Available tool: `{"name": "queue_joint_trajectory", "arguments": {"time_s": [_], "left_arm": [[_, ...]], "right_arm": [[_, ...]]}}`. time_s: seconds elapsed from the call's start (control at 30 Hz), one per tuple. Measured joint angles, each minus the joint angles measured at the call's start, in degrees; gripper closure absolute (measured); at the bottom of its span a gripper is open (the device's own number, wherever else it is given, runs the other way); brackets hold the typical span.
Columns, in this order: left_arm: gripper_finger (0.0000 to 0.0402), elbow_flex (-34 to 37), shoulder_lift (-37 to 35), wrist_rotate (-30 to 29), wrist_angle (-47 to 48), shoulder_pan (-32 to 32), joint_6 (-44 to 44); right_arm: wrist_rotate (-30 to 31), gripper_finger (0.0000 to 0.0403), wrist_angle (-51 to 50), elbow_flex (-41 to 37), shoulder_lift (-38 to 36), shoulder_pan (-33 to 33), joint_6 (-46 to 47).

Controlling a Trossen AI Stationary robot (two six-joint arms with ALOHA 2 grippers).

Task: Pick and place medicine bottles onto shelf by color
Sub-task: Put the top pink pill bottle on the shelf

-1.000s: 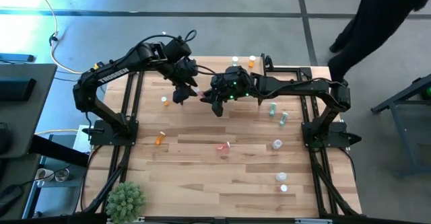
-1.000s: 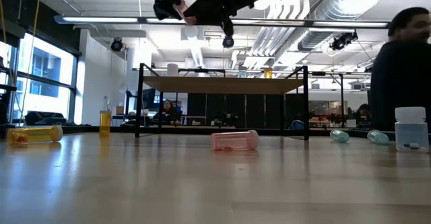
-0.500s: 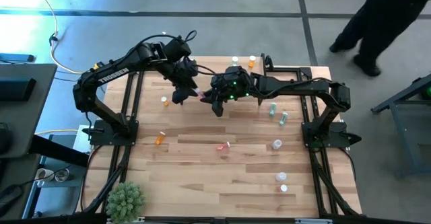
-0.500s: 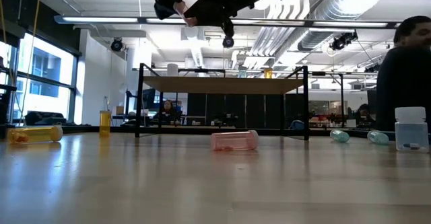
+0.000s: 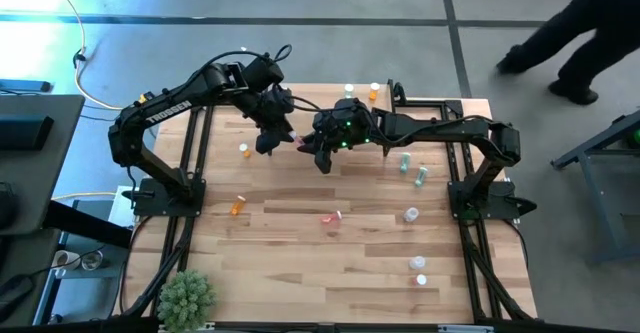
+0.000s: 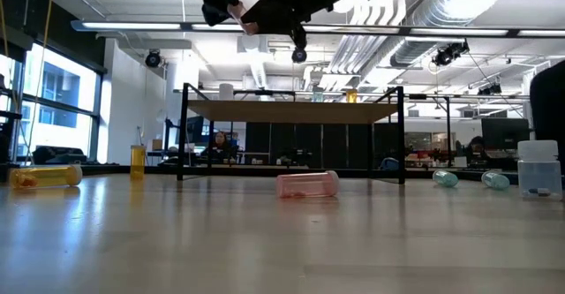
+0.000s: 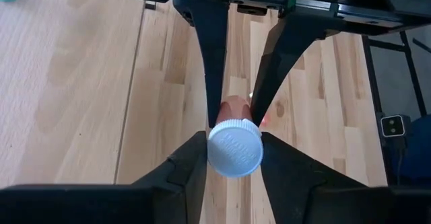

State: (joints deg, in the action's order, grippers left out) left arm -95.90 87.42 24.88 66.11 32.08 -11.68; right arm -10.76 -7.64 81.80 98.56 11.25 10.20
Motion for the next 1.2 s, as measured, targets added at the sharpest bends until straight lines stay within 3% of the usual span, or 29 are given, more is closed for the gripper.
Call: {"name": "queue_joint_trajectory", "arguments": {"time_s": [0.13,0.3,0.53,0.77,1.2], "left_arm": [[0.0286,0.0,0.0,0.02,0.02,0.0,-0.08],[0.0289,0.0,0.0,-0.52,0.05,0.0,-0.02],[0.0289,0.02,-0.04,-8.38,0.16,-0.02,0.09],[0.0289,0.02,-0.07,-14.24,0.13,0.65,0.0],[0.0289,-3.86,-0.07,-18.1,0.09,6.05,0.95]], "right_arm": [[0.0,0.0316,0.0,0.0,0.0,0.0,-0.23],[0.29,0.0271,-0.07,0.0,0.0,0.02,-1.58],[1.18,0.0216,-2.73,-0.02,-2.22,1.47,-1.48],[2.01,0.0211,-8.15,-0.02,-6.87,5.33,-1.45],[2.3,0.021,-9.55,-0.02,-12.92,13.48,-3.66]]}}
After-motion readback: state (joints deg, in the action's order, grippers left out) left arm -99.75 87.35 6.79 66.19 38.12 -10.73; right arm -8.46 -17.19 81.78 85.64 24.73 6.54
